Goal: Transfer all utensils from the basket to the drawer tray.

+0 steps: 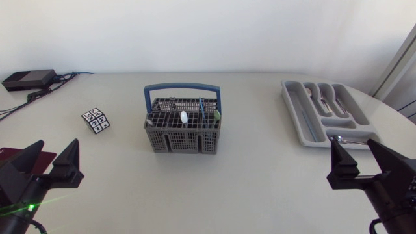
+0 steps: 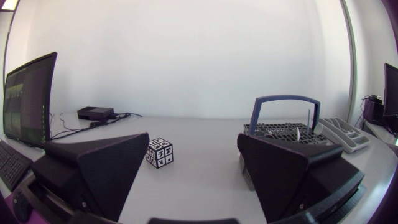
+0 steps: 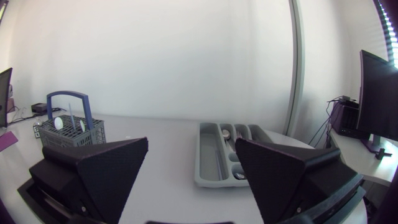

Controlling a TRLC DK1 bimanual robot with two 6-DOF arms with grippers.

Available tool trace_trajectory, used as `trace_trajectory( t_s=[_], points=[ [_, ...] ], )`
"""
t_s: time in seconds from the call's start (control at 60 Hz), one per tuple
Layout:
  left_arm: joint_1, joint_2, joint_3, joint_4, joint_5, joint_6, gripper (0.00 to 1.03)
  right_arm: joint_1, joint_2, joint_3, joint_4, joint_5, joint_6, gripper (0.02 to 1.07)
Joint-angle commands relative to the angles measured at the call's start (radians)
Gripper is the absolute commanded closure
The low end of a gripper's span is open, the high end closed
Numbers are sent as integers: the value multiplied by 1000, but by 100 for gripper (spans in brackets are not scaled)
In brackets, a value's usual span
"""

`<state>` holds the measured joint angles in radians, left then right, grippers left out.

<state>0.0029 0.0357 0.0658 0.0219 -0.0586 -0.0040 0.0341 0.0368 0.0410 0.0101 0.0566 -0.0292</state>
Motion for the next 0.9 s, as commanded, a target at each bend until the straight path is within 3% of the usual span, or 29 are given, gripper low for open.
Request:
trace_trajectory(
  t_s=[0.0, 0.433, 0.617, 0.783, 0.883],
  points=[
    [-14, 81, 65, 27, -4, -10, 4, 12, 54, 53, 16, 9, 8, 6],
    [-35, 406, 258, 13, -4, -48, 5, 39, 322, 195, 47, 12, 11, 6],
    [-40, 595, 370, -62, -3, -53, 8, 53, 434, 250, 34, 14, 12, 6],
    [-64, 800, 540, -241, 0, -47, 7, 70, 552, 352, -101, 17, 26, 6],
    [-76, 882, 600, -281, 25, -42, 7, 84, 643, 424, -202, 6, 3, 6]
  ],
)
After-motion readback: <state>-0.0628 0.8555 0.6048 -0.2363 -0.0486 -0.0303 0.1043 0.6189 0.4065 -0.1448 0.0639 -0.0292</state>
